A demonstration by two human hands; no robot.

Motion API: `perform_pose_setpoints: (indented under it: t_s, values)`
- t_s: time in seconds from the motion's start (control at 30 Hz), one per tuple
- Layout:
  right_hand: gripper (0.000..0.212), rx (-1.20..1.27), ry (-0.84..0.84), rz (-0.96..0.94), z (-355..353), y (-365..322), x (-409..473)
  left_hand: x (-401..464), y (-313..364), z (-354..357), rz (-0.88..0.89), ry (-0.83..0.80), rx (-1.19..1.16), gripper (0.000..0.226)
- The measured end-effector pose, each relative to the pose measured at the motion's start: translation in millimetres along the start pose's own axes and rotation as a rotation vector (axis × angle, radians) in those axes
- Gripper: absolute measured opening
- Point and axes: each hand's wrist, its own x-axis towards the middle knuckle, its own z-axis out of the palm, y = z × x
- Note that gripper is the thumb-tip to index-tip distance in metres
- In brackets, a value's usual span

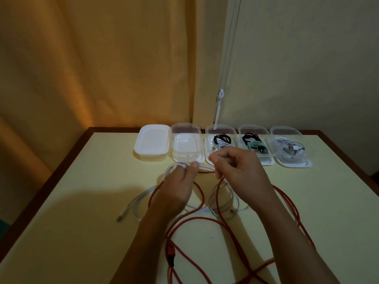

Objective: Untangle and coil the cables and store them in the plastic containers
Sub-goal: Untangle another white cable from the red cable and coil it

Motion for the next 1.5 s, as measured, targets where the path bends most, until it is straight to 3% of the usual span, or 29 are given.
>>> perform_pose_setpoints:
  t_s: [0.13,0.2,0.27,0.37,0.67,0.8,0.93,1.2,1.5]
  values:
    - [0.027,-0.084,-0.225,0.096,10.7,5.7,-4.8,6.2,4.8,2.9,0.021,0.207,-0.458,0.047]
    - [0.038,-0.085,-0.314,0.159,14.9,7.1,-7.4,1.6,16.7,1.7,0.049,0.202,-0.688,0.049]
    - [0.043,-0.045,-0.340,0.204,15.5,6.5,-7.8,-0.8,22.7,-1.9,0.051,0.153,-0.997,0.038]
    - [0.044,-0.005,-0.344,0.211,15.9,6.0,-7.1,-2.8,22.5,-6.4,0.042,0.077,-1.184,0.029]
    - [0.042,-0.089,-0.284,0.200,5.7,11.1,-7.3,0.7,19.0,-6.7,-0.071,0.073,-1.074,0.026]
    - [0.014,-0.109,-0.159,0.116,14.0,12.6,-6.6,1.7,16.5,-2.9,-0.048,0.051,-1.022,0.028]
    - [0.027,-0.114,-0.025,0.045,28.9,12.6,-4.7,-1.5,16.7,2.2,-0.011,0.063,-0.997,0.031]
    - [0.017,-0.270,0.019,-0.045,48.4,10.7,-8.7,-7.7,19.7,12.6,0.000,0.000,-0.960,0.042]
    - [0.013,-0.227,0.109,-0.109,45.7,18.9,-6.4,-1.1,15.1,19.7,-0.005,-0.040,-1.026,0.038]
